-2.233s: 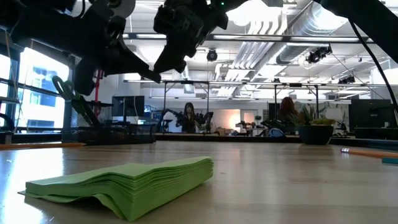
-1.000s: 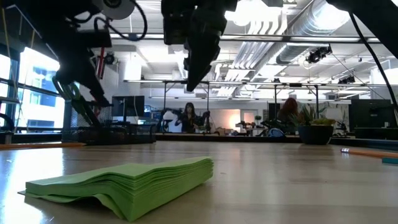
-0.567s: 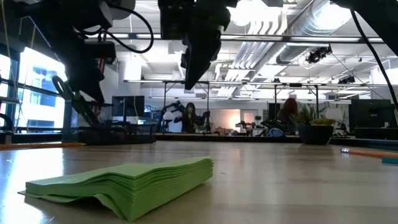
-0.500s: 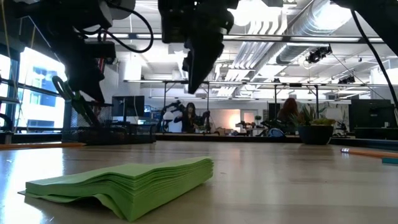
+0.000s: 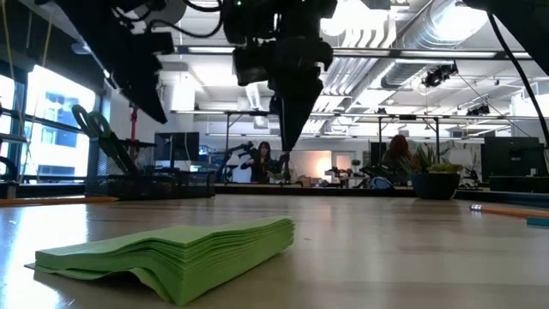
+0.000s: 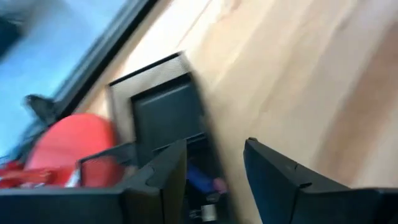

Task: Pick and place office supplies into organizer
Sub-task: Put the top blue binder clip into the desk organizer

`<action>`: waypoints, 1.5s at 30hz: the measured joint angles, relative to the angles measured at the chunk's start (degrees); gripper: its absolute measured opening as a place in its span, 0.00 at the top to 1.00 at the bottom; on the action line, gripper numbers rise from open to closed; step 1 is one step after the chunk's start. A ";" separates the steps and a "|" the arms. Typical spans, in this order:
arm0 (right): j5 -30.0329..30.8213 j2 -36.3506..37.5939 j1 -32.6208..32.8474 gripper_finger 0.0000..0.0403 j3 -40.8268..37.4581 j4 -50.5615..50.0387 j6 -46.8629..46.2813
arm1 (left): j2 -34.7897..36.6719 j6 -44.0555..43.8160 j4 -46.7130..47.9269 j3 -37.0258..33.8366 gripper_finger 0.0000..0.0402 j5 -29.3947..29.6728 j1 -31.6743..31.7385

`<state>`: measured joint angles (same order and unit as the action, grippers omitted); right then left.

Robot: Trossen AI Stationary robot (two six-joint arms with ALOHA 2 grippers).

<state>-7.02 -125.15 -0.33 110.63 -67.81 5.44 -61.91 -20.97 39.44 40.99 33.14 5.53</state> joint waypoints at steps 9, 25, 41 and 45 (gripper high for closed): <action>8.38 1.14 6.62 0.66 0.00 -8.76 -7.07 | 0.00 3.73 -2.73 2.60 0.68 1.18 -10.80; 12.54 16.83 17.55 0.74 -29.78 2.63 -28.16 | 0.00 19.02 -12.49 2.62 0.71 -0.71 -15.62; 4.46 38.50 24.99 0.74 -67.03 31.74 -28.42 | 0.00 28.24 -23.08 2.62 0.71 -4.24 -15.62; 6.06 38.76 25.52 0.69 -67.21 31.77 -27.28 | 0.00 27.74 -23.07 2.62 0.71 -4.24 -15.62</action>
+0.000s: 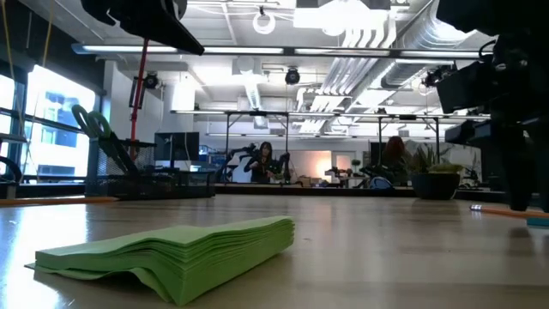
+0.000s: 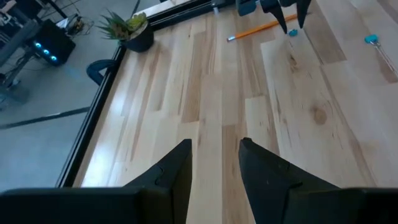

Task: Pick and place office supplies into organizer
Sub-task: Put the top blue binder clip into the desk organizer

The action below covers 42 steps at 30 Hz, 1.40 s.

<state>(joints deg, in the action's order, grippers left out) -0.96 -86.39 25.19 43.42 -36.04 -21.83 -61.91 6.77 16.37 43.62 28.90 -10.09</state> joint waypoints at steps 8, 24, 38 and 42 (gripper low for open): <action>1.35 -0.59 0.00 0.64 -0.03 -0.52 7.95 | 0.00 -2.75 2.17 0.00 0.71 -0.01 -0.04; 1.45 -4.39 0.49 0.76 0.13 0.34 13.02 | 0.00 -5.78 4.73 -0.02 0.71 -0.01 -0.04; 3.30 -4.00 -0.05 0.82 4.80 0.33 15.14 | 0.00 -5.73 4.46 -0.04 0.71 -0.01 -0.04; 9.90 -4.04 -1.13 0.82 8.55 1.45 19.38 | 0.00 -4.67 4.29 -0.04 0.71 0.01 -0.04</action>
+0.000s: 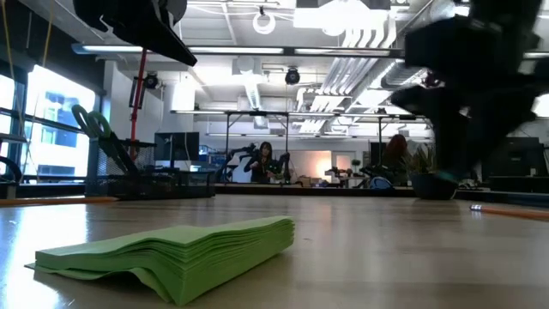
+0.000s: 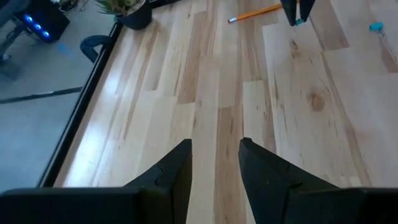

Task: Pick and place office supplies into organizer
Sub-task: Put the top blue binder clip into the desk organizer

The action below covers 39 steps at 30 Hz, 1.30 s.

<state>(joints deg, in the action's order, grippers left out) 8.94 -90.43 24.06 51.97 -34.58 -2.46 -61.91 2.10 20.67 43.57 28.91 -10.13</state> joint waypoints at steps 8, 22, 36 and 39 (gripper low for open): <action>6.77 0.11 -6.24 0.82 5.14 13.50 3.99 | 0.00 8.19 -3.17 -0.02 0.71 -1.57 -0.02; -12.54 -5.60 -23.09 0.82 5.29 43.80 11.51 | 0.17 8.62 1.91 -0.02 0.71 6.74 -0.02; -19.89 -18.68 -28.67 0.82 22.57 37.40 13.84 | 6.09 3.60 7.83 -0.03 0.71 7.51 -0.13; -25.28 -19.41 -29.61 0.82 24.93 36.11 10.98 | 5.16 7.43 7.26 -1.12 0.71 3.43 -0.87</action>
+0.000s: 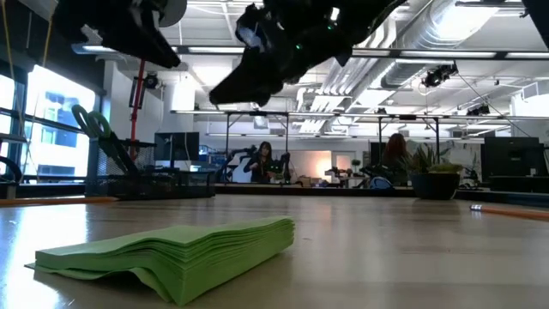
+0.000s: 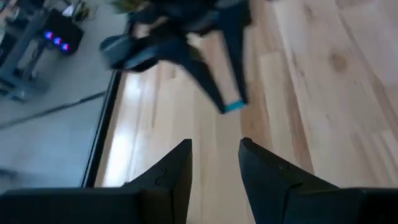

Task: Pick and place office supplies into organizer
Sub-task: Put the top blue binder clip into the desk organizer

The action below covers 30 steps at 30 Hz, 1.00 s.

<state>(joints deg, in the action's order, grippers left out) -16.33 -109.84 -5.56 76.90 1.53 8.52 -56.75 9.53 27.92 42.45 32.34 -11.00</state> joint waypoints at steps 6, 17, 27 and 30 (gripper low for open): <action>-2.96 -0.20 -2.15 0.82 1.79 4.28 -3.92 | -2.27 2.44 0.85 -1.87 0.71 9.51 -0.37; -6.78 -3.57 -5.70 0.82 1.80 12.97 -12.14 | -2.64 5.54 -3.92 -1.83 0.71 9.95 -0.39; -11.71 -3.76 -5.63 0.82 1.82 16.54 -16.57 | -4.82 5.45 -4.25 -1.83 0.71 13.25 -0.35; -12.03 -3.76 -5.76 0.82 1.82 16.23 -16.60 | -5.75 5.43 -4.22 -1.83 0.71 15.89 -0.35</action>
<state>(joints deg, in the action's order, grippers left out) -28.36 -113.60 -11.32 78.72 17.76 -8.08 -62.50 14.96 23.70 40.62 48.22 -11.35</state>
